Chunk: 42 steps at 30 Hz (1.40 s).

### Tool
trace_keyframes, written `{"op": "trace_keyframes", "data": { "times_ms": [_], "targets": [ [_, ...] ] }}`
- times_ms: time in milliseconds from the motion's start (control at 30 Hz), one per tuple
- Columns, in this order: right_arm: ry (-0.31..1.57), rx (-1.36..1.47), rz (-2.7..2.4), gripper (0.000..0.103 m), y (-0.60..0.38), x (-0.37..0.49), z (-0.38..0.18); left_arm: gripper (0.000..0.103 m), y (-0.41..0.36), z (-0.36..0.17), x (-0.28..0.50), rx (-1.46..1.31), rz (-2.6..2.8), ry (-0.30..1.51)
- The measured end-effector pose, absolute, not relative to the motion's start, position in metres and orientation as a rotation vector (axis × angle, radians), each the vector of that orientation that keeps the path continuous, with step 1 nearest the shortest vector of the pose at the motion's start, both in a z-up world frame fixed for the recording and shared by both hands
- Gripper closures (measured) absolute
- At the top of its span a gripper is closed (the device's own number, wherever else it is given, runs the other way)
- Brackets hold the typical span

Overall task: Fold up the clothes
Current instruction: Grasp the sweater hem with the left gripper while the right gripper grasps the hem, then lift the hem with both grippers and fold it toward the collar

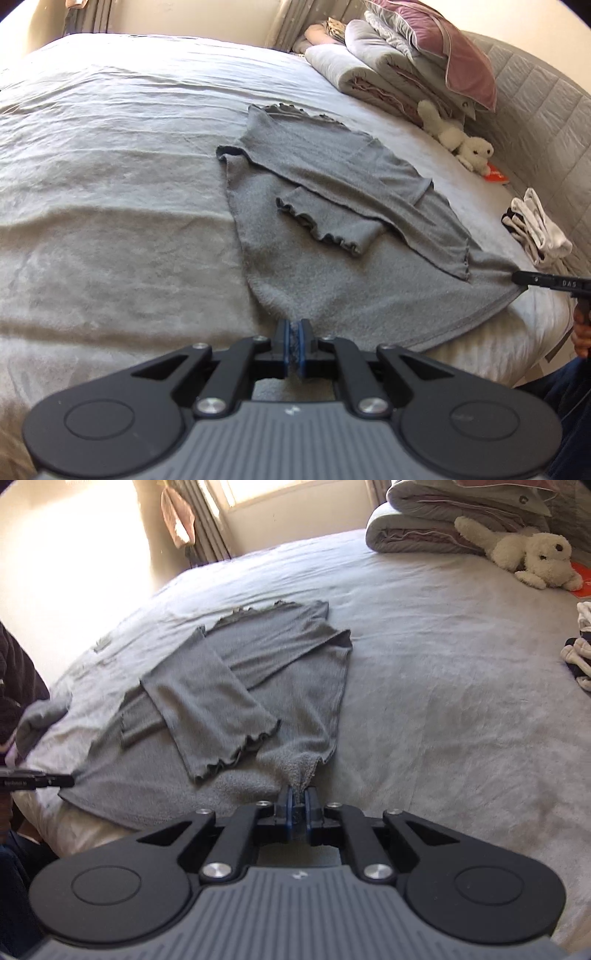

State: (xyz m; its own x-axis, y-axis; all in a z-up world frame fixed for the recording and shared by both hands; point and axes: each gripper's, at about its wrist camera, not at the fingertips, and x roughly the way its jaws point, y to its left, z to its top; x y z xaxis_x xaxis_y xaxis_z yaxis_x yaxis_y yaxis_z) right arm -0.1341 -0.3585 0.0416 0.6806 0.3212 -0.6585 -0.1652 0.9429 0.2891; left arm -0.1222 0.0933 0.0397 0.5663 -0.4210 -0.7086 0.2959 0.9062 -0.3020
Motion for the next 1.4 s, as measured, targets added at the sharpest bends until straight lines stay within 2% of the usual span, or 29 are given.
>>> {"op": "trace_keyframes", "data": {
  "times_ms": [300,633,1400],
  "targets": [
    [0.731,0.216,0.275,0.095,-0.360,-0.135,0.050,0.098,0.084,0.045,-0.128,-0.076,-0.373,0.833],
    [0.767,0.153,0.251,0.095,-0.353,-0.132,0.045,0.098,0.039,0.031,-0.139,0.178,-0.212,0.813],
    [0.722,0.085,0.163,0.095,-0.334,-0.107,0.049,0.097,0.032,0.034,-0.115,0.118,-0.135,0.870]
  ]
}}
